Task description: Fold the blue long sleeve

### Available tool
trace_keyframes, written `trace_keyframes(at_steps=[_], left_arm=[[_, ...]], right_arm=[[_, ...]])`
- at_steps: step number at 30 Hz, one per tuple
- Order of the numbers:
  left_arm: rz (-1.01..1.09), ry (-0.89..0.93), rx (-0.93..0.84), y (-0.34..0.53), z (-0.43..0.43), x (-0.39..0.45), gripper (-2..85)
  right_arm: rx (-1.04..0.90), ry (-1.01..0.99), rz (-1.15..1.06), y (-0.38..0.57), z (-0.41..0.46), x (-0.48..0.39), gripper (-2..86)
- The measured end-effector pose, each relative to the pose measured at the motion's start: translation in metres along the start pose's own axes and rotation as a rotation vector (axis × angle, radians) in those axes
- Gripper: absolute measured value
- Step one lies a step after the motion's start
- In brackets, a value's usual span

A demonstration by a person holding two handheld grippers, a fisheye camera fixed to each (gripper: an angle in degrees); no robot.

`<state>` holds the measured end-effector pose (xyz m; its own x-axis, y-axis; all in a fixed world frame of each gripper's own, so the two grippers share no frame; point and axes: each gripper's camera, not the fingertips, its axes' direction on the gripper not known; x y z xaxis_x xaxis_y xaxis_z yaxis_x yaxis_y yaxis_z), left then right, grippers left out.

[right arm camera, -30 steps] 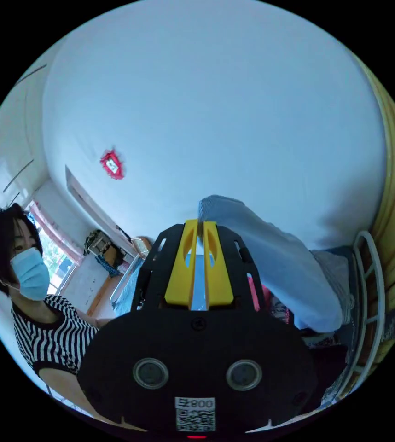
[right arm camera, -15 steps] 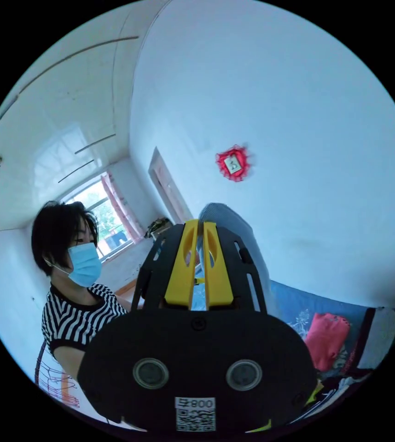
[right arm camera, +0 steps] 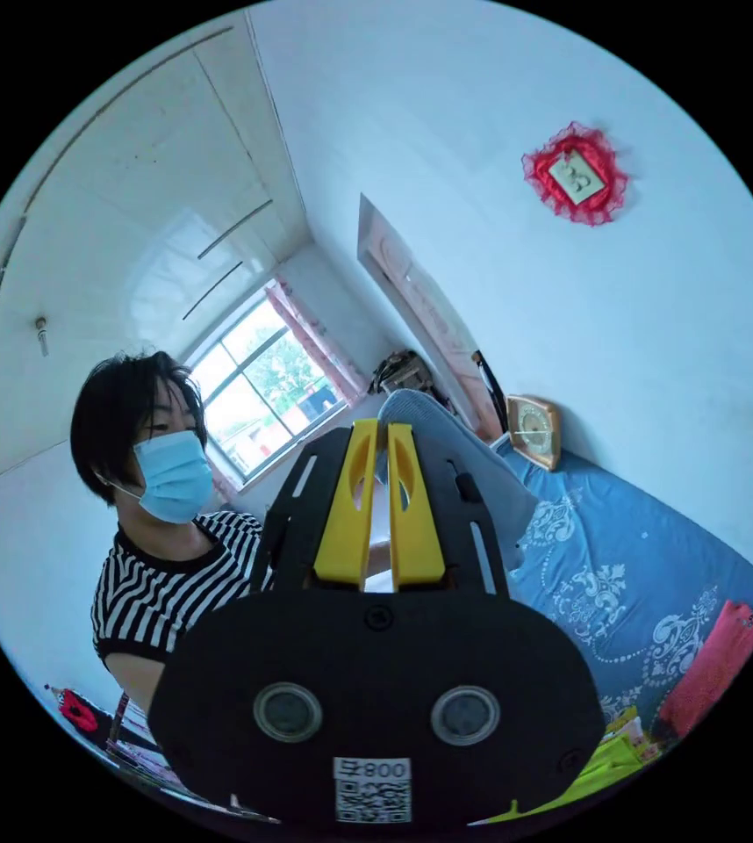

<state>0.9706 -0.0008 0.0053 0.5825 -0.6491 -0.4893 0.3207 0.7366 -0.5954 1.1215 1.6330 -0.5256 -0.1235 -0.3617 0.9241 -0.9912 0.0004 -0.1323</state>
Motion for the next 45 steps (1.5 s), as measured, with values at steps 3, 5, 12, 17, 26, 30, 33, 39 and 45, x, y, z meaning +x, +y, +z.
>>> trace_keyframes(at_steps=[3,5,12,17,26,30,33,39,45], left_arm=[[-0.035,0.059,-0.057,0.034,-0.005,0.041,4.3],[-0.071,0.017,0.004,0.061,-0.018,0.077,3.8],[-0.21,0.27,-0.048,0.141,0.0,0.195,4.7],[-0.22,0.28,-0.078,0.149,-0.026,0.238,8.1],[-0.24,-0.2,-0.176,0.17,-0.074,0.273,17.7],[-0.3,-0.017,-0.195,0.179,-0.05,0.291,5.5],[-0.341,-0.038,-0.154,0.185,-0.064,0.322,2.7],[-0.359,-0.233,0.108,0.191,-0.202,0.395,1.1],[-0.206,-0.623,0.277,0.169,-0.344,0.526,0.7]], right_arm=[[-0.06,-0.02,0.012,0.004,0.041,-0.006,1.4],[-0.065,-0.032,0.03,0.013,0.06,-0.009,1.4],[-0.07,-0.008,0.09,0.051,0.079,-0.029,1.5],[-0.065,0.011,0.03,0.072,0.078,-0.073,1.5],[-0.016,0.03,-0.077,0.096,0.072,-0.134,1.5],[-0.021,0.045,-0.055,0.107,0.077,-0.134,1.5],[-0.007,0.082,-0.036,0.117,0.072,-0.131,1.5],[0.06,0.086,-0.011,0.146,0.05,-0.115,1.5],[0.054,-0.018,-0.057,0.177,0.046,-0.099,1.5]])
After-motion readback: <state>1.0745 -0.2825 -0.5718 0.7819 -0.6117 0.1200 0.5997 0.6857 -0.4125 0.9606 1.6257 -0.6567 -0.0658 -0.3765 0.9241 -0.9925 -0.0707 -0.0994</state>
